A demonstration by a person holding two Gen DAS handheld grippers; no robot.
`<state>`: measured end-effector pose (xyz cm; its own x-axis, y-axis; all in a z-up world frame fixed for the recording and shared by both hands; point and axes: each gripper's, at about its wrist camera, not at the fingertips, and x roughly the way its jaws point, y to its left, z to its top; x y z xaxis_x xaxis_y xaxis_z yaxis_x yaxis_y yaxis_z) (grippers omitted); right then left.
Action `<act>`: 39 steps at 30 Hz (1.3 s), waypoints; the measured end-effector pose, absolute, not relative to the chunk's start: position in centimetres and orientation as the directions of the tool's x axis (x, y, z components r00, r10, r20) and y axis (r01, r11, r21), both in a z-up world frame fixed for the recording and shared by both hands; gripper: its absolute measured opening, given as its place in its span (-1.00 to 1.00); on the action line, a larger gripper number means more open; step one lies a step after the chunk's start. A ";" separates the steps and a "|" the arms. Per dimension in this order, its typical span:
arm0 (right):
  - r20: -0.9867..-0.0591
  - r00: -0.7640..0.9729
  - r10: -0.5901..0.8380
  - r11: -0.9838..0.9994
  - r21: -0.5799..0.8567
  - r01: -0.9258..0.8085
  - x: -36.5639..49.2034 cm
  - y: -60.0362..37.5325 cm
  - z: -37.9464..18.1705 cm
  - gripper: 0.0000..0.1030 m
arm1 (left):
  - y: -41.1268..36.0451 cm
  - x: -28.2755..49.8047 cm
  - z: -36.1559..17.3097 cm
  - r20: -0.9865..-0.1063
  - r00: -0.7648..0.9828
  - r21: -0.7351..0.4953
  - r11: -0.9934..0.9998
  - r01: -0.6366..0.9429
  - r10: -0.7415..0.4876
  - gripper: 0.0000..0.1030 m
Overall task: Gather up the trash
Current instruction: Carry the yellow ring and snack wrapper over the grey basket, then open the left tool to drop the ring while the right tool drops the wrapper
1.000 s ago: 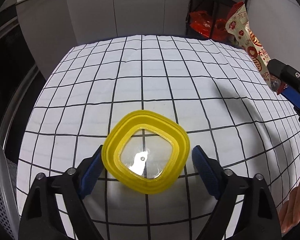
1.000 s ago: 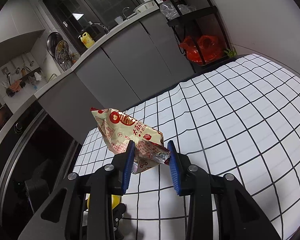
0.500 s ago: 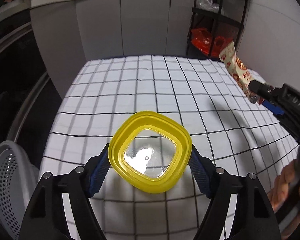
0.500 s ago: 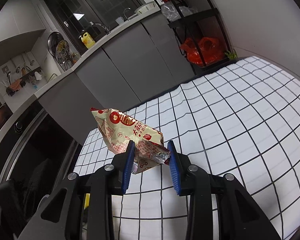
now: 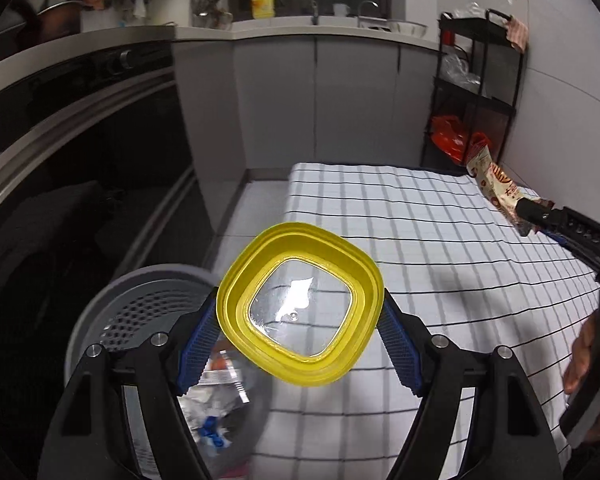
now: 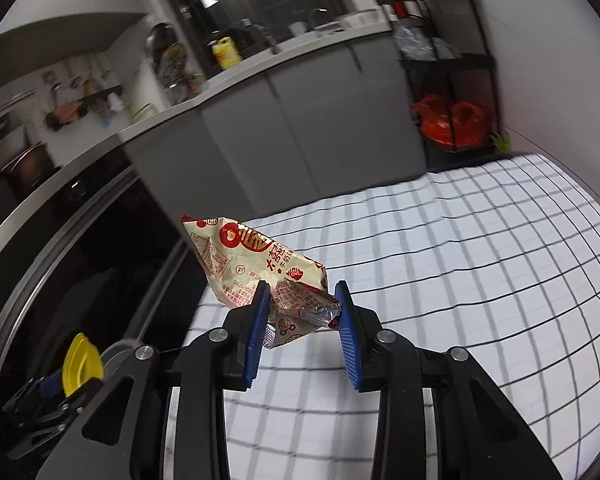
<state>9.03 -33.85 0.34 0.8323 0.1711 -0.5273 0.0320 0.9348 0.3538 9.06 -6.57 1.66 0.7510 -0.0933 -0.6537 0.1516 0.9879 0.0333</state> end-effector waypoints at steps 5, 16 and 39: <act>-0.543 0.800 0.254 0.943 0.322 -0.081 7.9 -25.5 1.3 -0.37 | -0.5 8.3 1.6 -0.641 0.768 0.036 0.998 0.052 -0.017 0.41; -0.590 0.725 0.357 0.922 0.345 -0.174 7.7 -13.8 -1.6 -0.37 | 7.9 9.1 -0.3 -0.651 0.753 0.043 0.995 -0.090 0.097 0.41; -0.665 0.634 0.394 0.919 0.278 -0.279 8.4 -8.7 -4.9 -0.03 | 10.3 8.9 -2.7 -0.725 0.683 0.035 0.995 -0.095 0.090 0.48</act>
